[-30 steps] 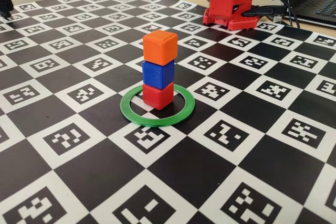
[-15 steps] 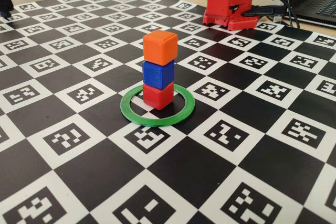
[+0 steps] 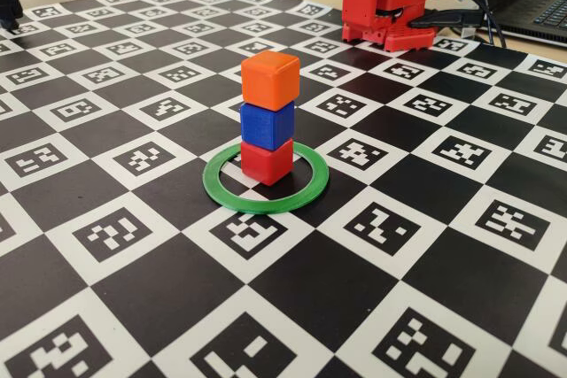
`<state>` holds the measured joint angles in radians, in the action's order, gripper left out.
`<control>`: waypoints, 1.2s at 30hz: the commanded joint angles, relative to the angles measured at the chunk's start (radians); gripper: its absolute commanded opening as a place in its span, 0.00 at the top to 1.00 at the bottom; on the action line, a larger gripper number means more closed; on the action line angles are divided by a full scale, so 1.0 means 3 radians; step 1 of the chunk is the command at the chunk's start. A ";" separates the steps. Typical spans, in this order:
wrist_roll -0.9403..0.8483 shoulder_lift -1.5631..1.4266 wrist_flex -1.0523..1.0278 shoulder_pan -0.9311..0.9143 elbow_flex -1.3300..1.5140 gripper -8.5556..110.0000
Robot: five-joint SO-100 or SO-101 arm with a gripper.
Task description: Grab the red cube then put it in the green circle then put the blue cube on top and finally the orange cube on top
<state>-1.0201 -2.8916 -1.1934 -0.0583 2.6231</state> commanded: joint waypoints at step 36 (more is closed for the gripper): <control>-0.1084 -0.1560 -0.0460 0.0251 0.1871 0.97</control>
